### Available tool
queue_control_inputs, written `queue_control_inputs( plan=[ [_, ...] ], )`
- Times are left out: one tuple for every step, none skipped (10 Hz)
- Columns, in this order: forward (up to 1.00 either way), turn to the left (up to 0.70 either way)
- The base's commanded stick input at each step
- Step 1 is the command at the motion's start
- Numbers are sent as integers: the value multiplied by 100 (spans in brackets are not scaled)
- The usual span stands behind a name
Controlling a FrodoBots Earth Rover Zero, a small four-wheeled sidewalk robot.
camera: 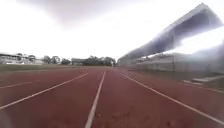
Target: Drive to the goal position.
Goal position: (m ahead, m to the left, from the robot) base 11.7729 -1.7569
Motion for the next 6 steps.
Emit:
queue_control_inputs(
  plan=[
    [45, 0],
    [45, 0],
    [45, 0],
    [45, 0],
    [45, 0],
    [45, 0]
  ],
)
